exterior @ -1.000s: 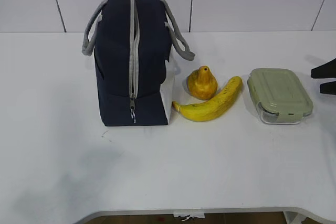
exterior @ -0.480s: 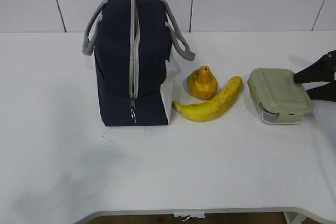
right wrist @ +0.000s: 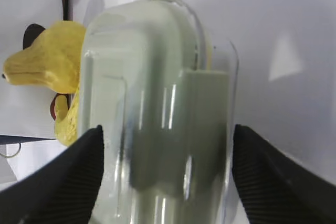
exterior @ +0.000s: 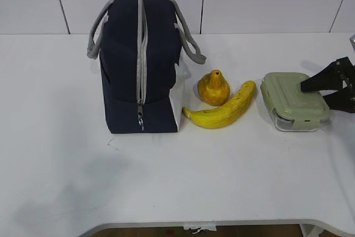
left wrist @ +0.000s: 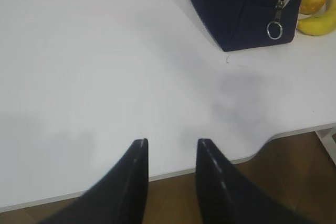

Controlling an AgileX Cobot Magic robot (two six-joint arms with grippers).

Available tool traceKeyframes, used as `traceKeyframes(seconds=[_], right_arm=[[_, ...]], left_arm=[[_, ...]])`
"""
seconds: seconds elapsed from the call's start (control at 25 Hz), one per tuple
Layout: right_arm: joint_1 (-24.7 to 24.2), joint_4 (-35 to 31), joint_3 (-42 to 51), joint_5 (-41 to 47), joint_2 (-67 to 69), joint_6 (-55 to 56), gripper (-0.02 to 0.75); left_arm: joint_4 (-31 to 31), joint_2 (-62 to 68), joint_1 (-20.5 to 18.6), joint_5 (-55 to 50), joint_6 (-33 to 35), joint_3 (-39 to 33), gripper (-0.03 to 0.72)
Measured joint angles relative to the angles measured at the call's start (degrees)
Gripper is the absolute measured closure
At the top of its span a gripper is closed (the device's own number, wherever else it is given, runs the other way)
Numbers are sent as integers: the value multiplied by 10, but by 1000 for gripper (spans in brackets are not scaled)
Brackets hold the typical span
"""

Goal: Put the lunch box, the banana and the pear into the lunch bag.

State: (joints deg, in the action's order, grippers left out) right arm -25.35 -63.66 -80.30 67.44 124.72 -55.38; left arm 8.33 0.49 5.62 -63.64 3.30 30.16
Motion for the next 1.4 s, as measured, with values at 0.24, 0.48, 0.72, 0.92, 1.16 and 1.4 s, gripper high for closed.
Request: traceKeyframes(seconds=[0.24, 0.48, 0.72, 0.92, 1.16, 1.4], right_arm=[[0, -7, 0, 0, 6, -1, 180], [0, -10, -1, 2, 8, -1, 325], [0, -12, -1, 4, 8, 0, 344], [0, -15, -1, 4, 8, 3, 353], [0, -15, -1, 4, 8, 49, 368], [0, 13, -1, -8, -24, 137, 368]], left_arm=[[0, 0, 0, 0, 0, 0, 449], [0, 0, 0, 0, 0, 0, 449], [0, 0, 0, 0, 0, 0, 449], [0, 0, 0, 0, 0, 0, 449], [1, 0, 0, 0, 0, 0, 449], [37, 0, 0, 0, 0, 0, 449]])
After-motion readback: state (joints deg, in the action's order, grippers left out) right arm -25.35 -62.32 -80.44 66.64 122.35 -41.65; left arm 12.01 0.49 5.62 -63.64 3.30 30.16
